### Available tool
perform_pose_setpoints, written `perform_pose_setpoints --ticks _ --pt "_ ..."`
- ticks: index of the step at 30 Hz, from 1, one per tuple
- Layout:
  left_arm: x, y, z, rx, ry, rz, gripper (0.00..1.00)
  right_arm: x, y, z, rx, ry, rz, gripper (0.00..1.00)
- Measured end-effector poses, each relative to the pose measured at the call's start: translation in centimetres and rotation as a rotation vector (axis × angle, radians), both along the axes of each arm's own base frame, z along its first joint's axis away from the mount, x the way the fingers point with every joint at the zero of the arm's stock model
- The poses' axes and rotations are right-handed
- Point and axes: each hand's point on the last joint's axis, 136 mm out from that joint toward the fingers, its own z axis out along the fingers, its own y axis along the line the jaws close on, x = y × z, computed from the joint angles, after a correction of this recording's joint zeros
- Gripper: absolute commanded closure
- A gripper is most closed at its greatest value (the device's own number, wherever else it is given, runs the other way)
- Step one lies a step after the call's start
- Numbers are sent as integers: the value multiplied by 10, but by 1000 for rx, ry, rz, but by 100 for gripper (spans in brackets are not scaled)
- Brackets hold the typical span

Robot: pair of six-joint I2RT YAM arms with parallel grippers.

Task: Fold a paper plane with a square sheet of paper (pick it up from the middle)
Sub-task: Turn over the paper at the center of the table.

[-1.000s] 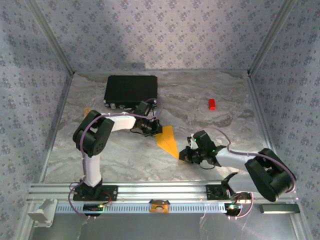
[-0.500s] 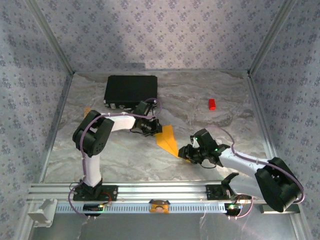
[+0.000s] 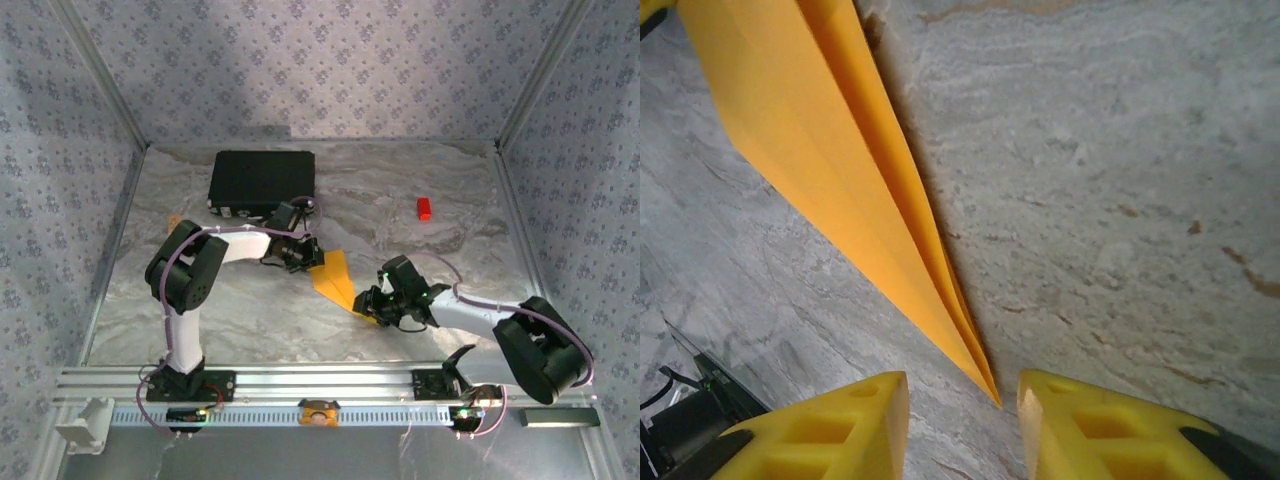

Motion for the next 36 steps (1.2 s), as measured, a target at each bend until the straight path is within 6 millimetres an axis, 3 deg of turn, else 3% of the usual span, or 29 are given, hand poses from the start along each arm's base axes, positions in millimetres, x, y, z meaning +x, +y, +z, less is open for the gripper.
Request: perform_pose_setpoints --ticks 8,20,36 --pt "0 0 0 0 0 0 91 2 2 1 9 11 -14 65" --pt "0 0 0 0 2 2 90 23 10 17 84 -80 -33 64" --pt "0 0 0 -6 17 17 90 24 13 22 120 -96 -10 64"
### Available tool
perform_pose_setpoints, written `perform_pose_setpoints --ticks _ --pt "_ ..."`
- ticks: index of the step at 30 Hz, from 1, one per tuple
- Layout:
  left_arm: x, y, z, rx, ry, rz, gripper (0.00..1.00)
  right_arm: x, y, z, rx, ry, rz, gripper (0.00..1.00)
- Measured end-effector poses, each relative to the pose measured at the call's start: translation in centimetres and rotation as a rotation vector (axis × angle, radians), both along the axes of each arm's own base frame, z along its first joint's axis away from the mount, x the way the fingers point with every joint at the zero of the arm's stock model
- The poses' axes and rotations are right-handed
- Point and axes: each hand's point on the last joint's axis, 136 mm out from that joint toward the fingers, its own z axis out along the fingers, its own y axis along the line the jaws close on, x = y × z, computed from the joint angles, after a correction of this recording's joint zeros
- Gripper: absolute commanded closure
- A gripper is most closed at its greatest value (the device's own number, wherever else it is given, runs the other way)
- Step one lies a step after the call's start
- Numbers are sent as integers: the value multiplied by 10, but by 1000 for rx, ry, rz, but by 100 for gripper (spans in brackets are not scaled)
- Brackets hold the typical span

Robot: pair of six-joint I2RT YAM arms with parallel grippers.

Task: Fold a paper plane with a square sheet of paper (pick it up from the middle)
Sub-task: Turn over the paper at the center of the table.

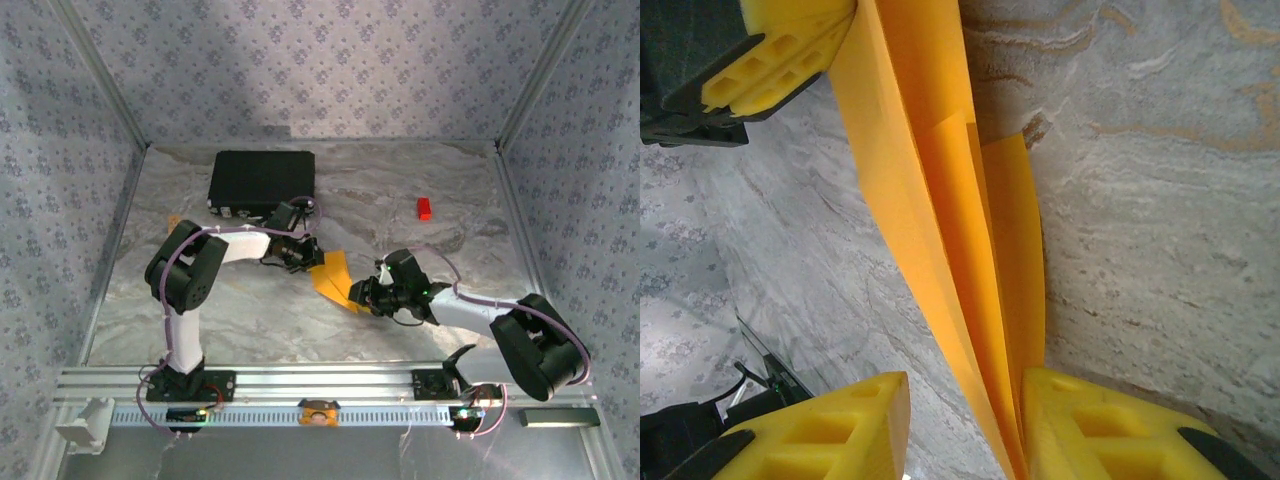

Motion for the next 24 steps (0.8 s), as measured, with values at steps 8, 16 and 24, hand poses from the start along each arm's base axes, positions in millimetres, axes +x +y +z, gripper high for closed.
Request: perform_pose_setpoints --ticks 8,16,24 --pt "0 0 0 -3 -2 2 90 -2 1 -9 -8 23 15 64" --pt "0 0 0 -3 -2 2 90 -2 2 -10 -3 22 24 64" --pt "0 0 0 -3 -2 3 90 -1 2 -14 -12 20 32 69"
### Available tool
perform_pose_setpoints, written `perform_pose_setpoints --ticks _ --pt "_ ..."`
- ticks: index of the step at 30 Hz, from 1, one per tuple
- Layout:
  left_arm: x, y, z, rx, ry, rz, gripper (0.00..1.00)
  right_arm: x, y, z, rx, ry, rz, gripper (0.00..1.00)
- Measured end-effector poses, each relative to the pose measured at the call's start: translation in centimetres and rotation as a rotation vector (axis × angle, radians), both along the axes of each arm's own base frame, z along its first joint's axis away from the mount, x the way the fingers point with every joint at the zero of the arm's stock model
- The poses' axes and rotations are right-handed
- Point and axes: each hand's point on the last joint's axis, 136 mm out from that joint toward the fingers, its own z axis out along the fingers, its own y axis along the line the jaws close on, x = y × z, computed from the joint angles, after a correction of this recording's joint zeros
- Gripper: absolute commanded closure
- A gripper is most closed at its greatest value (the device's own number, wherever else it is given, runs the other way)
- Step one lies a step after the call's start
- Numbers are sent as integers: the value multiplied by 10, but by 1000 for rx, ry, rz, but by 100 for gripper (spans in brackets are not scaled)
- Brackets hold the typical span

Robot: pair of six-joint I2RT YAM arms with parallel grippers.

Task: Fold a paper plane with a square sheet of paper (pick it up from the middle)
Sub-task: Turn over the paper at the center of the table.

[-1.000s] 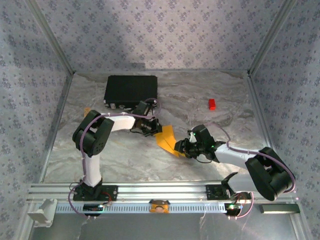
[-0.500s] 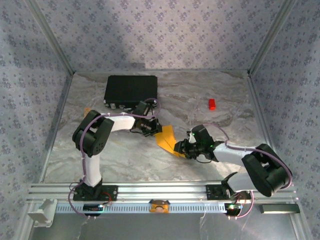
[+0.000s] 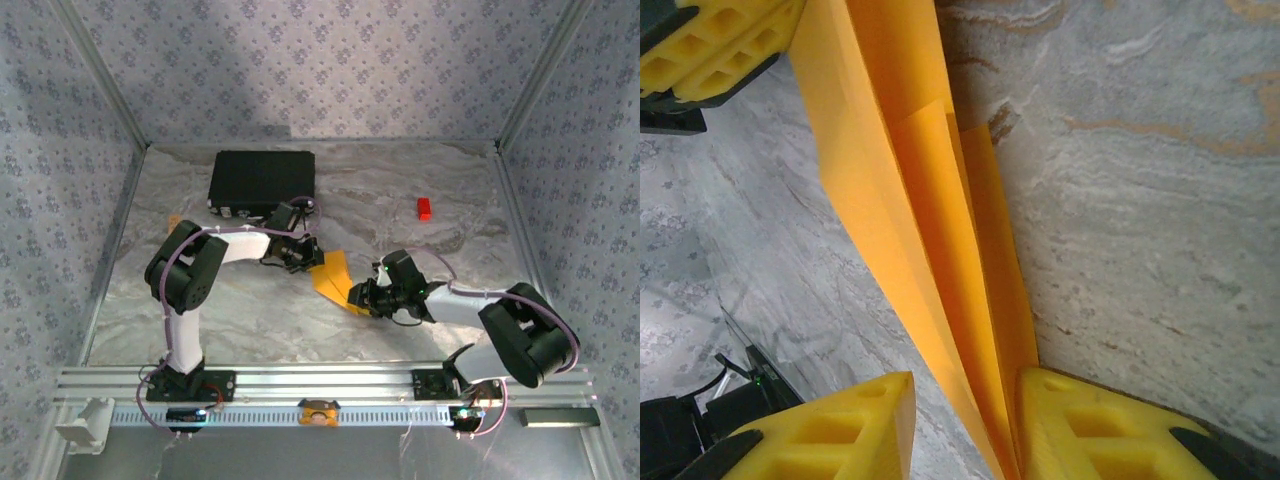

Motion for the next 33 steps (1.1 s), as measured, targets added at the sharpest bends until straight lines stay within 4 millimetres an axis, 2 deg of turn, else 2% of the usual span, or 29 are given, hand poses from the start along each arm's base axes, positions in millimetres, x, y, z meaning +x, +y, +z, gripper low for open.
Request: perform_pose_setpoints --ticks 3,9,13,18,22,25,29,33 --pt "0 0 0 0 2 2 89 0 0 0 -1 -1 2 72" --pt "-1 0 3 -12 -1 9 84 1 -1 0 -5 -13 10 88" --pt "-3 2 10 -14 -4 18 77 0 -1 8 5 -44 26 94" --pt "0 3 40 -37 -64 27 67 0 -3 24 9 -97 49 94" --pt "3 7 68 -53 -132 42 64 3 -6 43 -12 -160 63 95" --pt "2 16 82 -36 -183 61 62 10 -12 63 -79 -250 67 95" --pt "-2 35 94 8 -252 102 58 22 -24 92 -251 -401 54 96" --pt "-4 55 104 53 -313 155 54 27 -37 102 -492 -482 58 96"
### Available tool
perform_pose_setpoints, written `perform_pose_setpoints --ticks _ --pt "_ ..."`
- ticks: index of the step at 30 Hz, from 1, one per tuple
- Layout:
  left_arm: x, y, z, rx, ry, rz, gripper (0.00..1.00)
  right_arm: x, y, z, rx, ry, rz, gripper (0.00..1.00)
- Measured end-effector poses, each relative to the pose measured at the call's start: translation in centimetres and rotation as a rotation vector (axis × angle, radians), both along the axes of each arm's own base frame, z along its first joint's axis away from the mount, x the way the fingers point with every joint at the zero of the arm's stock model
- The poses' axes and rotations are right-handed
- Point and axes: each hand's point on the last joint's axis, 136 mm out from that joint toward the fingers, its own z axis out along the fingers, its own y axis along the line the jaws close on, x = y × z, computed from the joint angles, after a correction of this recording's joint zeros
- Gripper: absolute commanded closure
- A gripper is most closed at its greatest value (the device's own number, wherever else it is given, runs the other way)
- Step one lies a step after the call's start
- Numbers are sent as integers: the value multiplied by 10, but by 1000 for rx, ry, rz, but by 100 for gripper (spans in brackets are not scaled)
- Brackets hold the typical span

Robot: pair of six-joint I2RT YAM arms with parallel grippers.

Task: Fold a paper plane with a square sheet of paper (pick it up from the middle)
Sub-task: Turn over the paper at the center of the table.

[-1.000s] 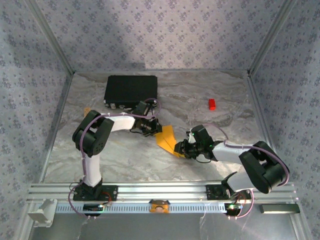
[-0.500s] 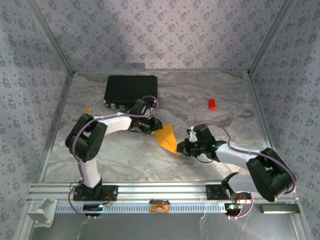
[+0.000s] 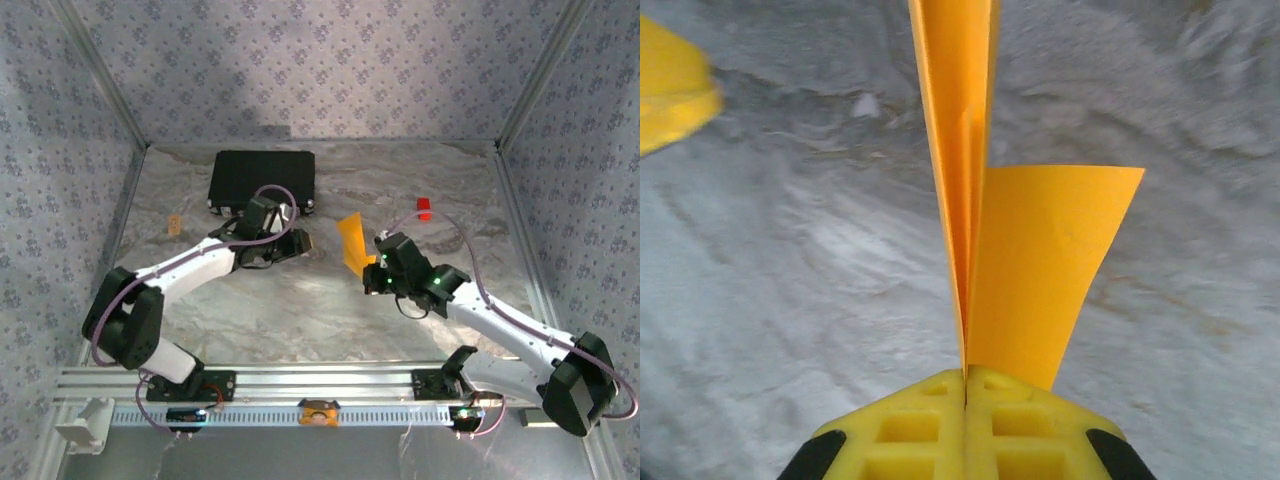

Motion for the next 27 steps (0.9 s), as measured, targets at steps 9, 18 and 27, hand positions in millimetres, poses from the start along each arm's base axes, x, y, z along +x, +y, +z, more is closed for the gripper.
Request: perform_pose_setpoints --ticks 9,18,27 --pt "2 60 15 77 -94 210 47 4 -28 -16 -661 -73 -45 97" --pt "-4 108 9 122 -87 386 47 -26 24 -73 -827 -7 283 79" --pt "-6 117 8 117 -81 418 47 -37 70 -79 -647 30 391 51"
